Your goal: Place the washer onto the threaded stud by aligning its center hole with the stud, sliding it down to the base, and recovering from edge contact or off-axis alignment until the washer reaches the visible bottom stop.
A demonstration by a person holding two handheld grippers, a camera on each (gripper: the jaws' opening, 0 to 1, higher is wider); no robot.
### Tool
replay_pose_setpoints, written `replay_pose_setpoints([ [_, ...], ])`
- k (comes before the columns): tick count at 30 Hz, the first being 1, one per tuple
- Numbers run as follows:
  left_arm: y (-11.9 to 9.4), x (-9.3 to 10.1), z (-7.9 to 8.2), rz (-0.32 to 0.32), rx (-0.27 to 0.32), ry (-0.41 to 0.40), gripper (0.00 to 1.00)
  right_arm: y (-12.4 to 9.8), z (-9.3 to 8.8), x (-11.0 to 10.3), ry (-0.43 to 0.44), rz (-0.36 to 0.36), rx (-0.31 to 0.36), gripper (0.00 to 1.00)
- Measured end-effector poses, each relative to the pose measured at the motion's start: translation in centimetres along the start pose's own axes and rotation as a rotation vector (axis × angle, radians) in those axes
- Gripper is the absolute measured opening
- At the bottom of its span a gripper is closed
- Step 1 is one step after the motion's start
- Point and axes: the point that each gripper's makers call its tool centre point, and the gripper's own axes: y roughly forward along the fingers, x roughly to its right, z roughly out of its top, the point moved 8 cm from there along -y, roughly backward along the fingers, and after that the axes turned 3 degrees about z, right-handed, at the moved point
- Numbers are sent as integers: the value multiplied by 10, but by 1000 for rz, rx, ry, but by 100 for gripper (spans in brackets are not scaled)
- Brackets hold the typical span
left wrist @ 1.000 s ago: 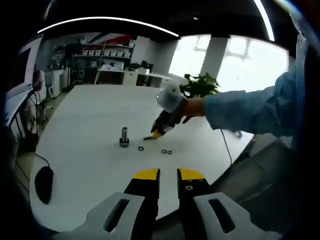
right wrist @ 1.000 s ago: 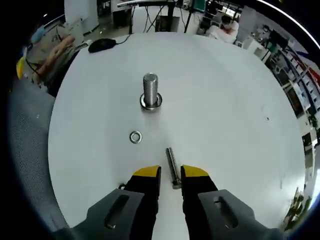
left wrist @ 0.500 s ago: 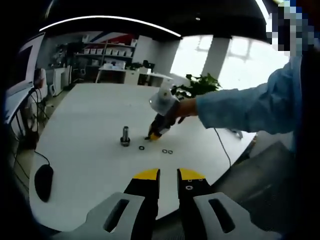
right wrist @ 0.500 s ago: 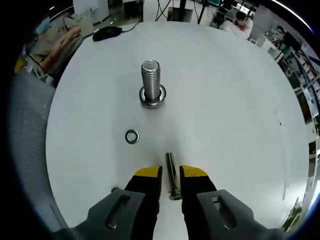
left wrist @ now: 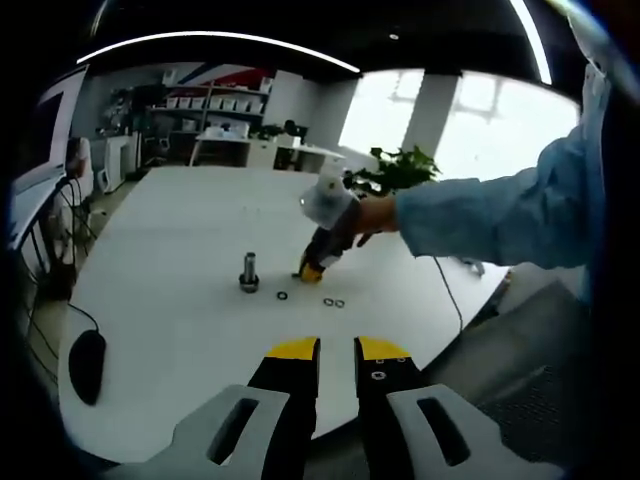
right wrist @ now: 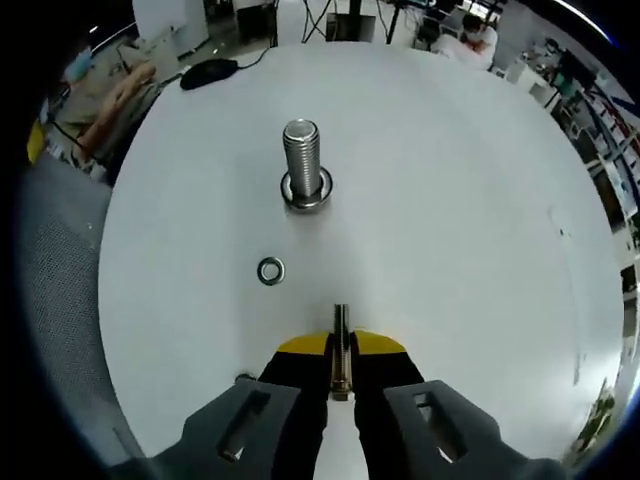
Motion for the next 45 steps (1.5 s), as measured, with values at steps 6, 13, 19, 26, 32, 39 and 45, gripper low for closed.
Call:
replay_pose_setpoints([
  [6, 0, 0, 0, -5, 2, 3, 11, -11, -7, -2, 44, -32, 62, 9],
  [13, 0, 0, 0, -8, 4, 6, 11, -22, -21, -6, 176, -58, 179, 9],
  [19, 0, 0, 0, -11, 4, 10, 11, -30, -26, -9, 321, -70, 336, 9],
  [26, 0, 0, 0, -10, 6, 10, 11, -30, -35, -15, 335, -108, 385, 9],
  [32, 0, 0, 0, -10, 6, 11, 11, -28, -30, -19, 307, -122, 375, 9],
  [39, 0, -1, 1, -10, 10, 9, 11, -25, -31, -20, 291, -106, 363, 9],
  [45, 0, 0, 1, -12, 15, 7, 11, -25, -36, -23, 300, -127, 376, 22],
])
